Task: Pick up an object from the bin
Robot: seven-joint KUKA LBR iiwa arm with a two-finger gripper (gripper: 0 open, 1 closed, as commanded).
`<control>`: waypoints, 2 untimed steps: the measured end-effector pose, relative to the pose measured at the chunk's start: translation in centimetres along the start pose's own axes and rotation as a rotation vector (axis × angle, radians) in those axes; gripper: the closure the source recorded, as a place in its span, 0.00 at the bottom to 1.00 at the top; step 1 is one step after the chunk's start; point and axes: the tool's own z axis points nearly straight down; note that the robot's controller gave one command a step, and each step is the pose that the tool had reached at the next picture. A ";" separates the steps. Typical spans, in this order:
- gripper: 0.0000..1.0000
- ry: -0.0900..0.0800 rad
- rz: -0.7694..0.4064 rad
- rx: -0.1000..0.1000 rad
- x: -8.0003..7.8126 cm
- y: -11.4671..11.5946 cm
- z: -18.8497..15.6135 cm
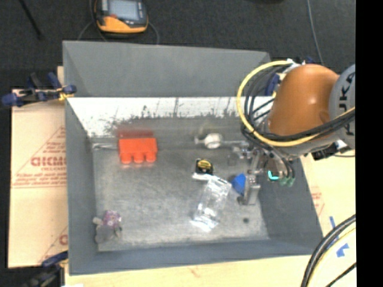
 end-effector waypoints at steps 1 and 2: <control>0.00 -0.005 -0.267 0.002 -3.7 -3.1 12.6; 1.00 -0.010 -0.269 0.003 -3.8 -3.1 12.3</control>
Offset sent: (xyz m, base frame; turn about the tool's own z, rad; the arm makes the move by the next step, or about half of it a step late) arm 0.0352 -0.0296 -0.1250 -0.2690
